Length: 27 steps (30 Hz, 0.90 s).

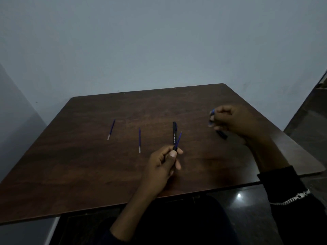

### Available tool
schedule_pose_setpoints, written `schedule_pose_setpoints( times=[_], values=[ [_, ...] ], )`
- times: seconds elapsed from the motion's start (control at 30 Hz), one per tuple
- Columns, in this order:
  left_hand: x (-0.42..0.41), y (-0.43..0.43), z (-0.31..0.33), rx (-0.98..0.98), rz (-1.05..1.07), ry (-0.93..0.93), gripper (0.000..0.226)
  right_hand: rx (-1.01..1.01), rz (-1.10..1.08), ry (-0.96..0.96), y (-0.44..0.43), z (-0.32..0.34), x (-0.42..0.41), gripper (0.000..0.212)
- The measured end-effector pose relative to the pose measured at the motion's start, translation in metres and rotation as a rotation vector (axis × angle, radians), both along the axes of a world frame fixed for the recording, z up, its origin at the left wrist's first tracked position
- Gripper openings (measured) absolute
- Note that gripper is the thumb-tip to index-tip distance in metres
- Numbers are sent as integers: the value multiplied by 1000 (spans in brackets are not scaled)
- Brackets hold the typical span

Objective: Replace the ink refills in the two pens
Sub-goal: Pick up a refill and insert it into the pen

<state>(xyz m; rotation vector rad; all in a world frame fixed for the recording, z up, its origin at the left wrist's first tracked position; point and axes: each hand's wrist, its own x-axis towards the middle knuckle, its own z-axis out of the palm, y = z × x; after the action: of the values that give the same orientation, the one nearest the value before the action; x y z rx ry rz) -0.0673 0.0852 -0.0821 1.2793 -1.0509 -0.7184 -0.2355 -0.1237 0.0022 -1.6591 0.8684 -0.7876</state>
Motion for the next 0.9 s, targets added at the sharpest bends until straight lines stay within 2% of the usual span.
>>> schedule_pose_setpoints(
  times=[0.07,0.17,0.5,0.7,0.9],
  values=[
    [-1,1,-1,2,-17,-16,25,125,126,-200,22,5,12,10],
    [-1,2,-1,16,-21,-24,25,152,193,-289,44,4,27,9],
    [0,3,0,14,-8,5,25,63,244,-259,63,-7,39,10],
    [-1,3,0,1,-13,1,25,51,301,-232,64,-6,40,22],
    [1,4,0,9,-16,-10,25,57,272,-236,64,-5,38,9]
  ],
)
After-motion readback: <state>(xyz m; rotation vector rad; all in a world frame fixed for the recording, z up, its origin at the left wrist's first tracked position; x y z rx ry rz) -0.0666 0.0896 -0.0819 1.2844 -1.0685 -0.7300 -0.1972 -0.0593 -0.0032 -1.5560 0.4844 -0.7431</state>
